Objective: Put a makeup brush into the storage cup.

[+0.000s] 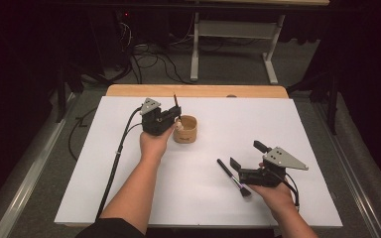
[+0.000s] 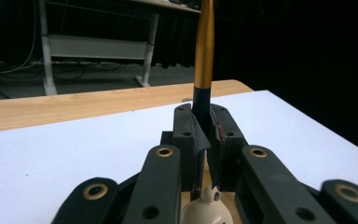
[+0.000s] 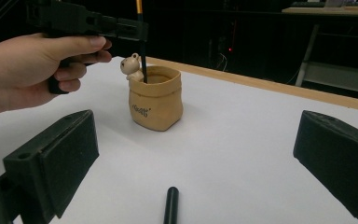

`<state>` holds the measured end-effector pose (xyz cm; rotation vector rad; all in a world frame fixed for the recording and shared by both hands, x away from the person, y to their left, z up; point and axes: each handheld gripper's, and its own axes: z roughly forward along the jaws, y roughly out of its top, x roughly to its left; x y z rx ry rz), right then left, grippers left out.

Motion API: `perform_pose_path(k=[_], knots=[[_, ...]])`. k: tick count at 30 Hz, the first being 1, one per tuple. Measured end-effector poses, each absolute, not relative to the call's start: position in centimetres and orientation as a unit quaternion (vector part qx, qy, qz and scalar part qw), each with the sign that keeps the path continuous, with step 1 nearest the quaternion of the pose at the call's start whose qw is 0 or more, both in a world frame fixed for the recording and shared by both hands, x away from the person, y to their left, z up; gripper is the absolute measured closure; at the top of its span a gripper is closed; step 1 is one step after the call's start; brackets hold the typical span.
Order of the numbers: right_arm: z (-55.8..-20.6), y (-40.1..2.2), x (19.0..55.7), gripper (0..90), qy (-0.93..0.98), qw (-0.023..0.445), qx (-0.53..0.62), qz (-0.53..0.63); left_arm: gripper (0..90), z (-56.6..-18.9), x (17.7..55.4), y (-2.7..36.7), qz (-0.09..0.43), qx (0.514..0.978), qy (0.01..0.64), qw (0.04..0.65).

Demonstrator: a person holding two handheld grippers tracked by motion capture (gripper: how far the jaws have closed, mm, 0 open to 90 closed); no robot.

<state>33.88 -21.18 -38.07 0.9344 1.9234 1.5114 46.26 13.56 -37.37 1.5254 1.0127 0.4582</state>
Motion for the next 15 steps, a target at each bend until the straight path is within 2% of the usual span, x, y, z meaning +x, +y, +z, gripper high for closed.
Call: perform_pose_path(k=[5,7,12,15], knots=[[-38.11,-21.09,33.89,1.2,0.71,0.258,0.344,0.557,81.9,-37.36,46.33,13.6,0.197,0.652,0.439,0.585],[-38.13,-21.05,33.88,1.3,0.71,0.258,0.344,0.557,71.4,-37.32,46.31,13.58,0.204,0.653,0.441,0.582],[-38.15,-21.07,33.93,1.3,0.712,0.257,0.344,0.556,33.5,-37.2,46.17,13.86,0.217,0.663,0.458,0.551],[-38.15,-21.04,33.93,1.3,0.711,0.259,0.343,0.557,22.0,-37.05,45.97,14.04,0.222,0.67,0.457,0.541]])
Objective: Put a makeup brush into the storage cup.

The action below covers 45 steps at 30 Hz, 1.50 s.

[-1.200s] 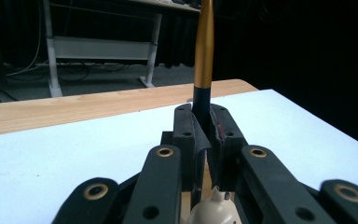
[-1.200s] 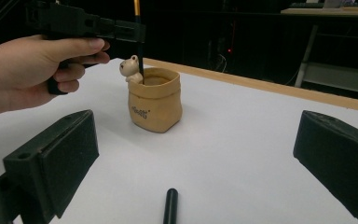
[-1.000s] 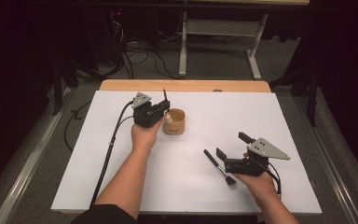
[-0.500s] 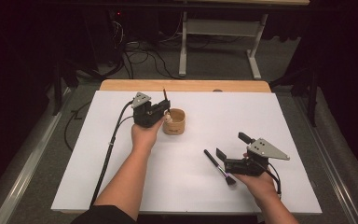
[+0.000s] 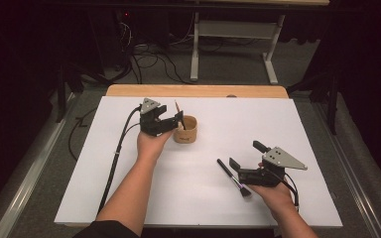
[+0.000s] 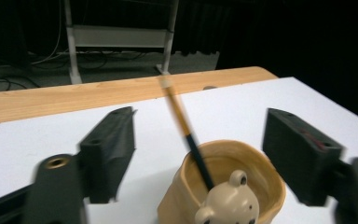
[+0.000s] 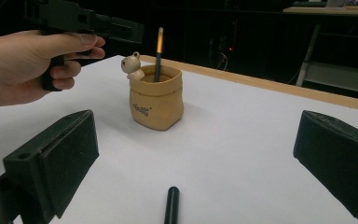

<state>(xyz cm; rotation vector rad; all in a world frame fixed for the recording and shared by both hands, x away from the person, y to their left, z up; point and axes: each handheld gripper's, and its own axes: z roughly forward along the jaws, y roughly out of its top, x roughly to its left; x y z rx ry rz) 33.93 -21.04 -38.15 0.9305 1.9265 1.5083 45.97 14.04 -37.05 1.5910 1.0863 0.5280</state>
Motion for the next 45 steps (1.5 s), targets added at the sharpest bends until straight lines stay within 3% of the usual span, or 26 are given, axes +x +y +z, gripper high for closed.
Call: perform_pose_path(k=[11,45], knots=[[-38.1,-21.0,33.9,1.2,0.711,0.263,0.341,0.556,0.0,-36.0,45.0,14.4,0.231,0.676,0.452,0.533],[-38.0,-21.1,33.9,1.2,0.708,0.268,0.343,0.556,0.0,-35.7,38.5,18.1,0.237,0.678,0.445,0.536]])
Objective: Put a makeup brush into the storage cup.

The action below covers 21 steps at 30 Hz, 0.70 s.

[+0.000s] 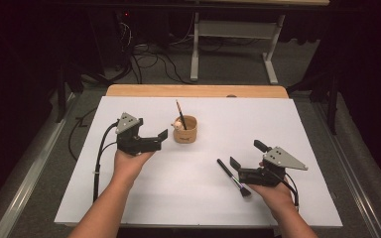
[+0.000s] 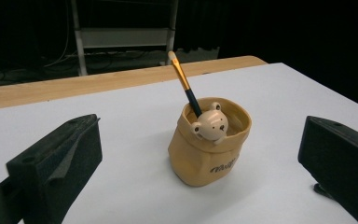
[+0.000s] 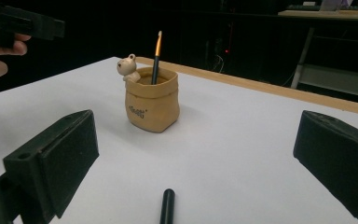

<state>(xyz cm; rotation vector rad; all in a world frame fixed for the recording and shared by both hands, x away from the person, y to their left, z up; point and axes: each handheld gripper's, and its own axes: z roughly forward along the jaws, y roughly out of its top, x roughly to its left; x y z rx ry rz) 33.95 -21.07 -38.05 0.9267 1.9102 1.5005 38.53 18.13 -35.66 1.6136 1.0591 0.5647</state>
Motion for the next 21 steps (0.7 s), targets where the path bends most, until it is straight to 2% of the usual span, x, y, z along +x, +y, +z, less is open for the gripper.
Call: perform_pose_path(k=[21], knots=[[-38.1,-21.0,33.9,1.2,0.706,0.266,0.35,0.555,0.4,-37.7,34.3,20.8,0.224,0.67,0.441,0.554]])
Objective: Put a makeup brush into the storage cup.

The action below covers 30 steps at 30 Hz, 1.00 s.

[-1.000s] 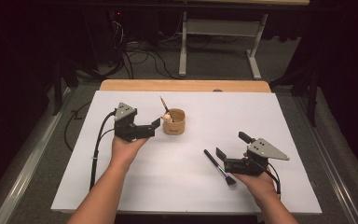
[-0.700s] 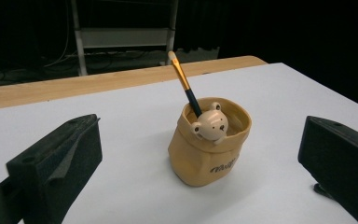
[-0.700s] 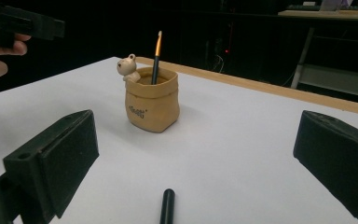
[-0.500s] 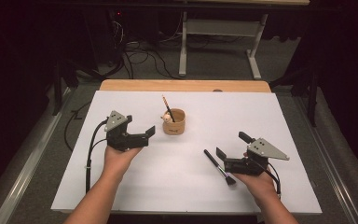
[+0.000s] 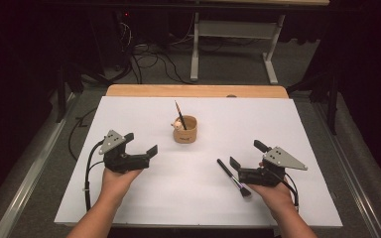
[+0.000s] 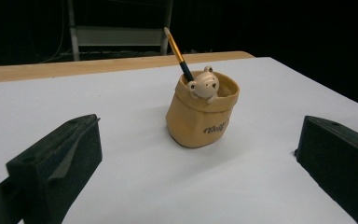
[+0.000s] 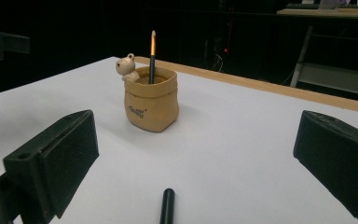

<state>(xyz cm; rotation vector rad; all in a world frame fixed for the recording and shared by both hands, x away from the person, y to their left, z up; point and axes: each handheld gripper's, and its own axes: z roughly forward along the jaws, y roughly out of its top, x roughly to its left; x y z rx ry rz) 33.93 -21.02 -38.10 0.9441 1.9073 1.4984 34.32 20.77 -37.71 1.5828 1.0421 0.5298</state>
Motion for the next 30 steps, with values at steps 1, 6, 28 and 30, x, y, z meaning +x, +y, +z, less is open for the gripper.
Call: perform_pose_path(k=[1,6,28,30], knots=[[-38.1,-21.0,33.9,1.3,0.707,0.267,0.349,0.554,0.5,-37.7,34.1,20.9,0.224,0.67,0.441,0.553],[-38.1,-21.0,34.0,1.3,0.707,0.268,0.349,0.553,0.5,-38.0,33.3,21.4,0.221,0.667,0.441,0.558],[-38.2,-21.4,34.1,1.2,0.7,0.275,0.364,0.55,0.4,-40.1,31.4,21.0,0.225,0.685,0.414,0.555],[-38.1,-21.5,34.0,1.2,0.698,0.278,0.364,0.55,0.4,-40.1,31.4,21.2,0.226,0.684,0.413,0.557]])
